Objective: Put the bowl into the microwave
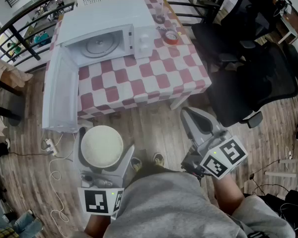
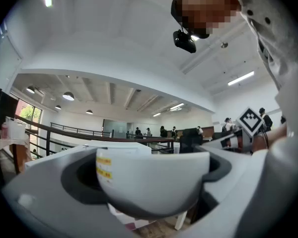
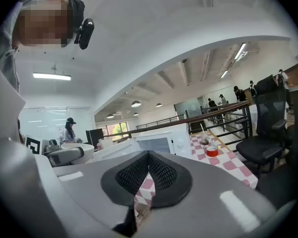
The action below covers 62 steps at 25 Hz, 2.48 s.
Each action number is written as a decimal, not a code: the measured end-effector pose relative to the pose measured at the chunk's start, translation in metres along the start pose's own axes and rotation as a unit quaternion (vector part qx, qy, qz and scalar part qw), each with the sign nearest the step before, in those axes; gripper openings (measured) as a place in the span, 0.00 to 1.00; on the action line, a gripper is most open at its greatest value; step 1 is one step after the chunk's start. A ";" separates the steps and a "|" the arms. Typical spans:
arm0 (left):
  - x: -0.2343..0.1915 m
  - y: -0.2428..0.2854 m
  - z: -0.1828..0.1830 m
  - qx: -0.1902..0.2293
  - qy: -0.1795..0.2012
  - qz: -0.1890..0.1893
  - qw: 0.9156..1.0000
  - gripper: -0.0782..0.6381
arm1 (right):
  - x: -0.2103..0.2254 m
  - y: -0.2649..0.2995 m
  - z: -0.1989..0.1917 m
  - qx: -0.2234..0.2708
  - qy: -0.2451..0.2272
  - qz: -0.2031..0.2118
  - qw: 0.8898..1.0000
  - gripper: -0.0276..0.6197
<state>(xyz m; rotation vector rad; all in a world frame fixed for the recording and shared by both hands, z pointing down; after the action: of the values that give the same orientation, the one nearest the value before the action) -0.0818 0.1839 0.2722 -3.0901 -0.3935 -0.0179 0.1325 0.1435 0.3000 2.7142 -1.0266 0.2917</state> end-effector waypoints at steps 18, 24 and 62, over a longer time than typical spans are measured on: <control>-0.037 -0.019 0.009 0.021 -0.009 -0.008 1.000 0.86 | -0.040 0.022 -0.008 -0.001 0.008 -0.005 1.000 0.04; -0.054 -0.029 0.011 0.033 -0.010 -0.010 0.999 0.86 | -0.057 0.030 -0.014 -0.014 -0.006 -0.004 1.000 0.04; -0.069 -0.048 0.019 0.047 -0.027 -0.012 0.998 0.86 | -0.088 0.037 -0.015 -0.001 -0.020 0.004 1.000 0.04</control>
<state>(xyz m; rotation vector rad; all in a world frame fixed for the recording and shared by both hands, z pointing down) -0.1601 0.2135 0.2532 -2.9993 -0.4202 0.0808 0.0414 0.1751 0.2964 2.7254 -1.0468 0.2390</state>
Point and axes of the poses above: the fingertips, and each gripper's own axes: y forward along the fingers, x to its right, z out of its top, the point moved 2 cm from there along -y, backward along the fingers, and after that the axes turned 7 degrees about z, right-handed, at the moved point
